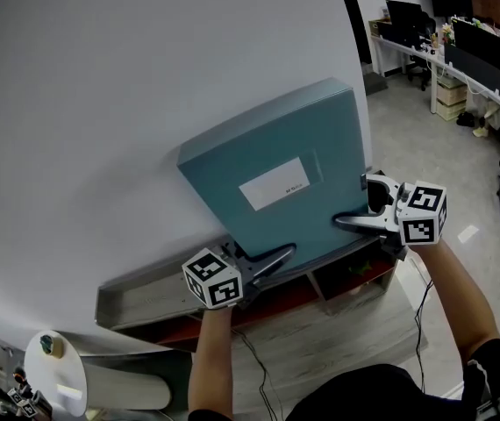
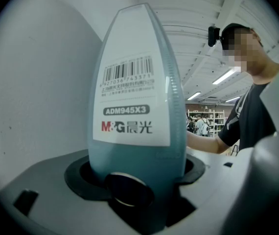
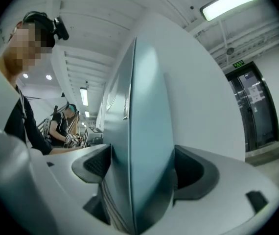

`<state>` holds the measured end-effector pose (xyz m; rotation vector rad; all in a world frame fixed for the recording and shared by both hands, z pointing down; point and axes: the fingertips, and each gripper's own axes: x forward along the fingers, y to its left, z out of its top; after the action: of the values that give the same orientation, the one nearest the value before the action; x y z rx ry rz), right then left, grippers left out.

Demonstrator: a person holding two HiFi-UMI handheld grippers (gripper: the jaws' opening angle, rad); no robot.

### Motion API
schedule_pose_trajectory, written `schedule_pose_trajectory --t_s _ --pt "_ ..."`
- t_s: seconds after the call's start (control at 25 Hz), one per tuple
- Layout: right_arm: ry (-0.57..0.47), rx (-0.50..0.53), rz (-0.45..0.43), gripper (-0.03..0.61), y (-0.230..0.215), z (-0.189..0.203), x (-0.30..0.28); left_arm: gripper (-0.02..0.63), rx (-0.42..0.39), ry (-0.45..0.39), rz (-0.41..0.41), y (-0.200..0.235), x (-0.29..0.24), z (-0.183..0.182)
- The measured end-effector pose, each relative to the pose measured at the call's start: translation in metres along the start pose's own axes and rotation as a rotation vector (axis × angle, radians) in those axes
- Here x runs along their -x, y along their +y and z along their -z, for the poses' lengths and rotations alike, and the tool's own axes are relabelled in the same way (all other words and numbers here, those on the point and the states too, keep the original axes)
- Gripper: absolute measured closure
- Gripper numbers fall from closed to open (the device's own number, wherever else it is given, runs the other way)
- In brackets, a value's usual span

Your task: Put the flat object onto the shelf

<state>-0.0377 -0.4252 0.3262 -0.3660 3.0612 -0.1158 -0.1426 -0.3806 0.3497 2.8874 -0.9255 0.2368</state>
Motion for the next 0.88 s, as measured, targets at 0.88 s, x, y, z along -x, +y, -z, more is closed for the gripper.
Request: schedule_pose_trajectory --t_s 0.88 --pt "-0.026 0.021 0.014 0.193 -0.002 -0.004 0.002 0.273 -0.038 -0.028 -0.129 0.004 0.026 -0.003"
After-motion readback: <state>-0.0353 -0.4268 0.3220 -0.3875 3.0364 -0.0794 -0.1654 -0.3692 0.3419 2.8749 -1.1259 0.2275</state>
